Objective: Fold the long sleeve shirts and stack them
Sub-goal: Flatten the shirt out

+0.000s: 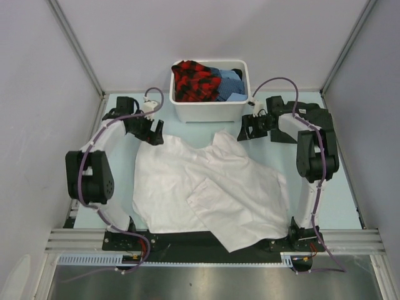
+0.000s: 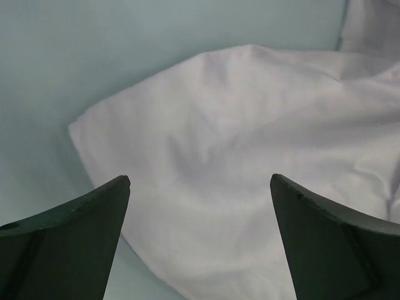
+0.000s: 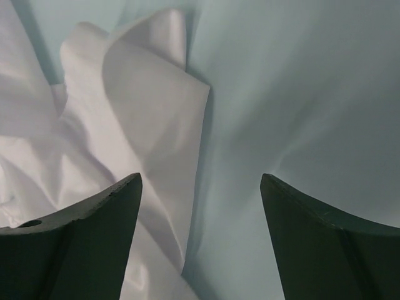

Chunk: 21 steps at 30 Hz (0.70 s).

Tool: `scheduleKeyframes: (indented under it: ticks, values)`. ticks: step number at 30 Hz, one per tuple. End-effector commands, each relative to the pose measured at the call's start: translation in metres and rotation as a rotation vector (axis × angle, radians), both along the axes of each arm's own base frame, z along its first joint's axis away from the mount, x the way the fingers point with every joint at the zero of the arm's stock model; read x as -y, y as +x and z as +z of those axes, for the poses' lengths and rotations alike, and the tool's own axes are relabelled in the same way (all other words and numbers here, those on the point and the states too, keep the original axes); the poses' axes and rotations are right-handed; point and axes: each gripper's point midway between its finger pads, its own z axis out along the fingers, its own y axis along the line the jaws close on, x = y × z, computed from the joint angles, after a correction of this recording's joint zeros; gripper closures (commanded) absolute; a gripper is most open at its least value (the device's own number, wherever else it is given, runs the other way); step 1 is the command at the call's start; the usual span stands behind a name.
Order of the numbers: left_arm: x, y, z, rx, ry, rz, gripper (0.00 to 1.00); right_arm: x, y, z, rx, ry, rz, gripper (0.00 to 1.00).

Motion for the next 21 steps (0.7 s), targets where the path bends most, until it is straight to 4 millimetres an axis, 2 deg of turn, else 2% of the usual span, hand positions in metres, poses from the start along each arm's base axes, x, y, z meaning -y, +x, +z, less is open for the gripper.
scheduleKeyframes:
  ticks: [1,2,3,5,6,8,9,10,13,14,15,17,18,19,21]
  values:
    - [-0.015,0.06,0.014,0.076,-0.014,0.062,0.01,-0.015,0.019,-0.005,0.037,0.04,0.007,0.18]
    - [-0.017,0.066,0.01,0.074,0.0,0.064,0.01,-0.017,0.018,-0.008,0.037,0.038,0.01,0.18]
    - [-0.021,0.072,-0.01,0.034,0.022,0.08,0.01,-0.02,0.019,-0.011,0.041,0.038,0.013,0.2]
    - [-0.024,0.087,-0.013,0.041,0.03,0.082,0.01,-0.023,0.017,-0.016,0.032,0.038,0.02,0.23]
    - [-0.026,0.091,-0.029,0.015,0.04,0.086,0.02,-0.026,0.018,-0.016,0.039,0.039,0.024,0.28]
    - [-0.025,0.104,-0.03,0.035,0.042,0.06,0.02,-0.025,0.022,-0.015,0.048,0.037,0.014,0.41]
    - [-0.024,0.105,-0.034,0.029,0.04,0.042,0.04,-0.025,0.022,-0.014,0.048,0.038,0.012,0.54]
    - [-0.018,0.109,-0.039,0.023,0.019,0.004,0.05,-0.026,0.023,-0.011,0.047,0.049,0.014,0.58]
    - [-0.011,0.101,-0.047,-0.009,0.003,-0.107,0.1,-0.024,0.025,0.005,0.054,0.078,0.021,0.72]
    - [-0.009,0.096,-0.046,-0.002,-0.005,-0.152,0.11,-0.021,0.024,0.009,0.058,0.084,0.022,0.72]
    - [-0.005,0.094,-0.045,0.003,-0.02,-0.177,0.11,-0.021,0.021,0.012,0.052,0.093,0.026,0.67]
    - [-0.002,0.088,-0.043,0.012,-0.03,-0.208,0.12,-0.019,0.015,0.021,0.038,0.12,0.036,0.54]
    - [-0.002,0.086,-0.044,0.008,-0.033,-0.211,0.12,-0.019,0.01,0.022,0.024,0.126,0.041,0.42]
    - [-0.013,0.087,-0.043,0.011,-0.038,-0.188,0.11,-0.02,0.007,0.023,0.019,0.137,0.049,0.38]
    - [-0.011,0.087,-0.041,0.016,-0.06,-0.197,0.1,-0.023,0.005,0.026,0.032,0.149,0.056,0.27]
